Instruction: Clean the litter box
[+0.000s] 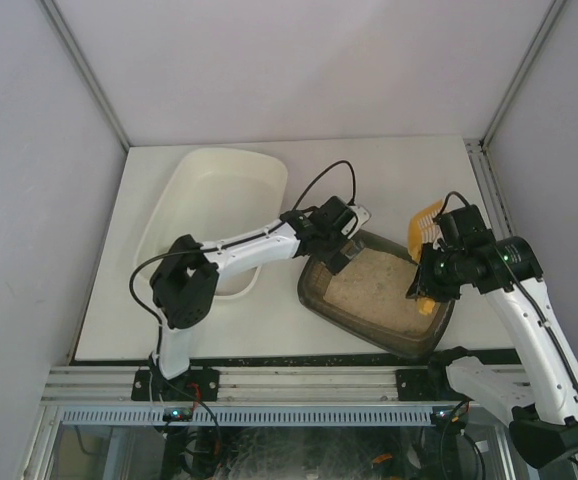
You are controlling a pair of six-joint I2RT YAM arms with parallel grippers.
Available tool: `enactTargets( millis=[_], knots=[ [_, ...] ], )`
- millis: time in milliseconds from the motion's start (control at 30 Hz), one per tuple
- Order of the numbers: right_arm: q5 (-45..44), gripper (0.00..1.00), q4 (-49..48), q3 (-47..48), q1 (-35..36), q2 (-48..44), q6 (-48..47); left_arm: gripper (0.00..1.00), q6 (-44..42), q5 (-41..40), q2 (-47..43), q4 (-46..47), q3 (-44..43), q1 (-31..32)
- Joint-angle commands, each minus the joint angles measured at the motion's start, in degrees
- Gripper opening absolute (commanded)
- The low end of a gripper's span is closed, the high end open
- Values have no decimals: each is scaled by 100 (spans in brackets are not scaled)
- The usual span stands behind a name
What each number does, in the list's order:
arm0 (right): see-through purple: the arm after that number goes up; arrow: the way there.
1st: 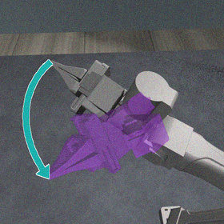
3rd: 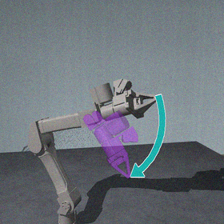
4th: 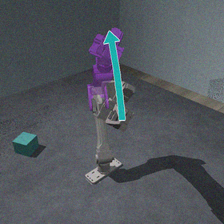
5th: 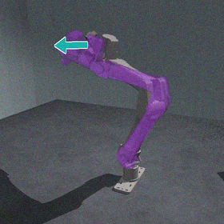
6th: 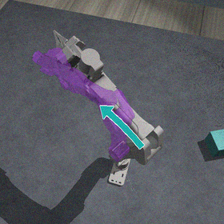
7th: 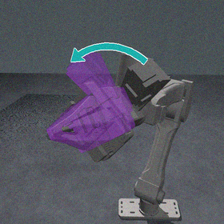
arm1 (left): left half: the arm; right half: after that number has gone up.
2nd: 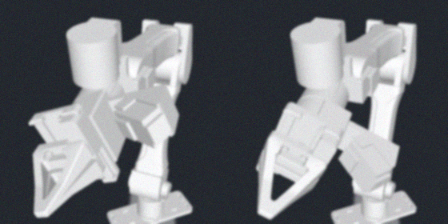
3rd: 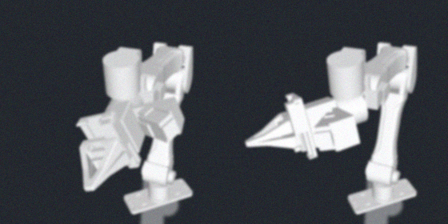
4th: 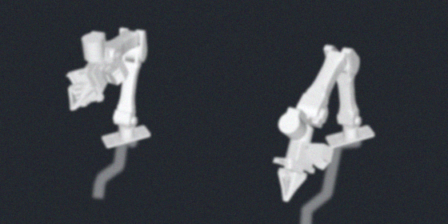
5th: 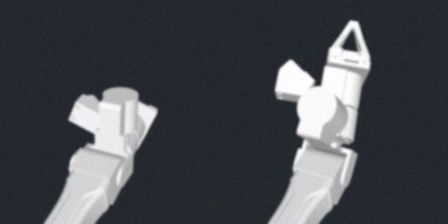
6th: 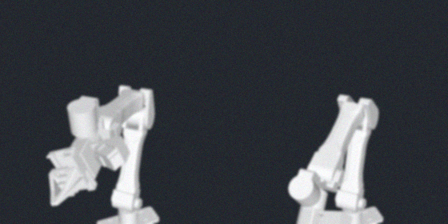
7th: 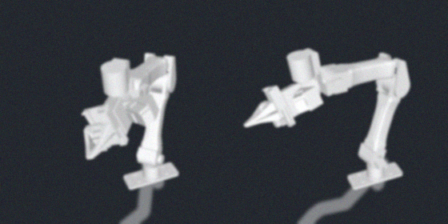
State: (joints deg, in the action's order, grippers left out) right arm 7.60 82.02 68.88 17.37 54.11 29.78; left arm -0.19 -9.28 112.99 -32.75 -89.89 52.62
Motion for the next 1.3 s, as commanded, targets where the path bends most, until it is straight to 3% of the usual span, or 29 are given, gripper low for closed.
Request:
enactTargets(
  millis=[0, 133, 433, 700, 1000, 1267],
  knots=[
    [272, 0, -226, 29, -305, 51, -445, 100, -67, 13, -241, -289, 170, -41],
    [426, 0, -309, 24, -520, 188, -557, 100, 3, 445, -62, -455, 1, -41],
    [775, 0, -208, 29, -637, 470, -679, 97, -992, -455, 469, 251, -117, -334],
    [1198, 0, 697, -234, -444, 253, -600, 96, -1951, -472, 1146, 905, -1115, -631],
    [1760, 0, 931, -399, -229, 446, -486, 96, -2978, 980, 1743, 1167, -2334, -755],
    [2416, 0, 367, -1115, 759, 537, 128, 100, -3245, 1963, 2179, 1762, -3031, -760]
  ],
)
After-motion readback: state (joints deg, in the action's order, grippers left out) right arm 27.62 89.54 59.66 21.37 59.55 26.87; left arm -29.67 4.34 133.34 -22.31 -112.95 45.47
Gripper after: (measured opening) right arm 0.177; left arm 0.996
